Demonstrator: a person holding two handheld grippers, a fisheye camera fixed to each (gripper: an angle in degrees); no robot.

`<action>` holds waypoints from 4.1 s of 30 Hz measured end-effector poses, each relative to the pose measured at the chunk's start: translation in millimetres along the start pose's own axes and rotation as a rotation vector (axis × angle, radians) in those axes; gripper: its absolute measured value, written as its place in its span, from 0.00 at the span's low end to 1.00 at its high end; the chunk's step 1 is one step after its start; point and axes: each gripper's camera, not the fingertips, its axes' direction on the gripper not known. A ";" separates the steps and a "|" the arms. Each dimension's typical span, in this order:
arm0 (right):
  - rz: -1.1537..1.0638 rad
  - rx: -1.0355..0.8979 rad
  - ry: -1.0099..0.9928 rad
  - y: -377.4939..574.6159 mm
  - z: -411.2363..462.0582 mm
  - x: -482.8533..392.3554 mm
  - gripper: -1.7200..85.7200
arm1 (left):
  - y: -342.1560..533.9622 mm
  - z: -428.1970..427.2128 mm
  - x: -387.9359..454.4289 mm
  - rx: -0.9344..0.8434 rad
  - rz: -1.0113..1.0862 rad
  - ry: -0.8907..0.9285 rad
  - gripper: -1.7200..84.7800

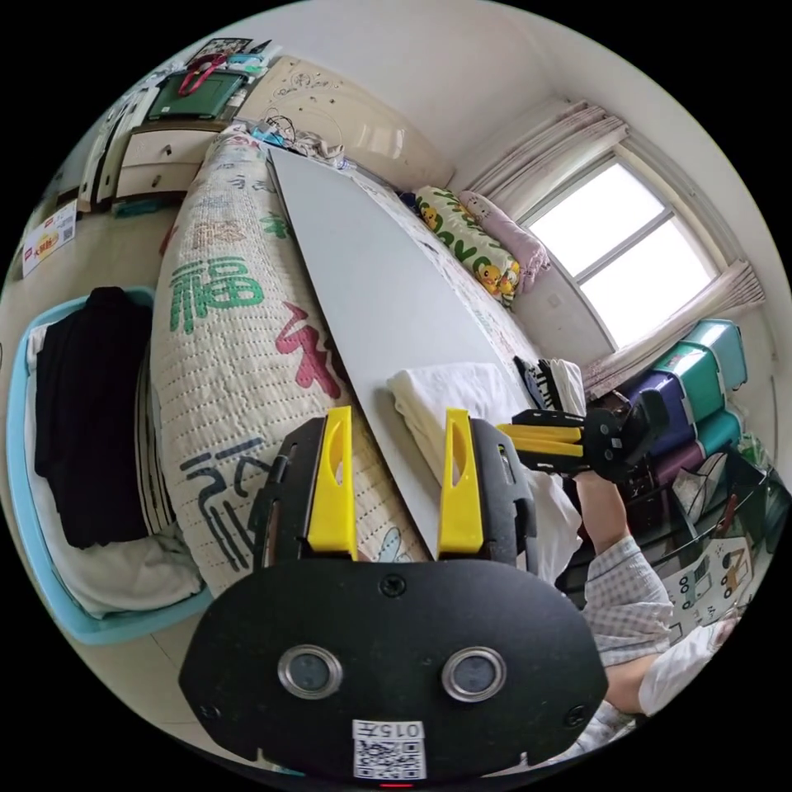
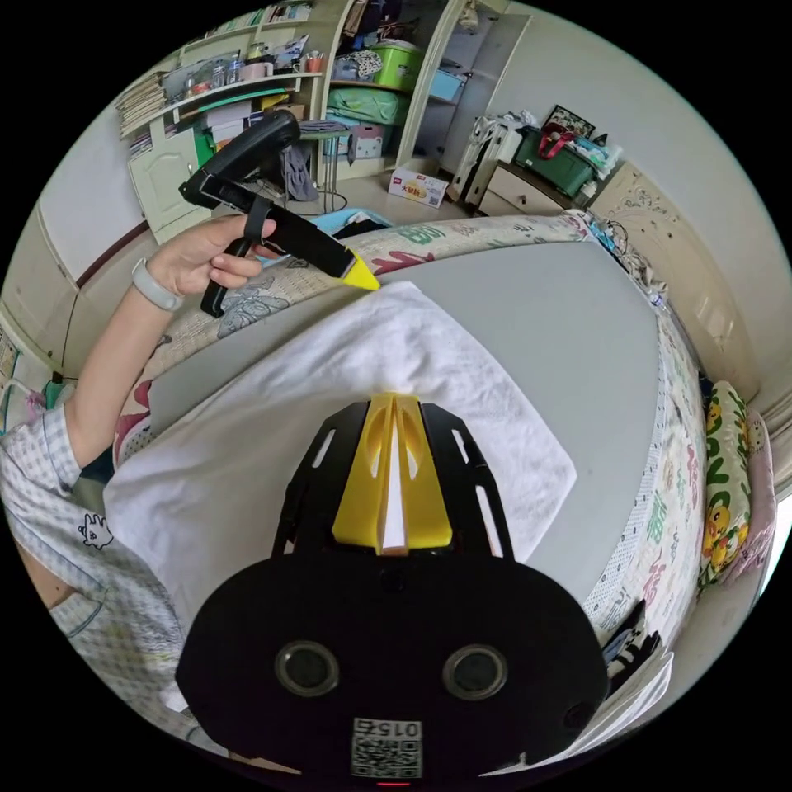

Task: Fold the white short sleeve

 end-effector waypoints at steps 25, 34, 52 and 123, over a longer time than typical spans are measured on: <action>0.548 0.066 -0.238 94.5 54.7 195.1 0.15 | -48.7 -151.6 -120.1 0.095 -0.070 0.035 0.08; 0.502 0.272 -0.330 176.6 82.8 165.1 0.05 | -96.9 -261.6 -103.2 0.182 0.009 -0.033 0.07; 0.340 0.928 0.158 611.6 -113.9 -30.0 0.03 | -177.5 -467.0 363.8 0.486 0.841 0.094 0.05; 0.777 0.384 0.586 661.5 254.9 -69.0 0.10 | -368.8 -389.4 327.7 0.031 0.723 0.199 0.05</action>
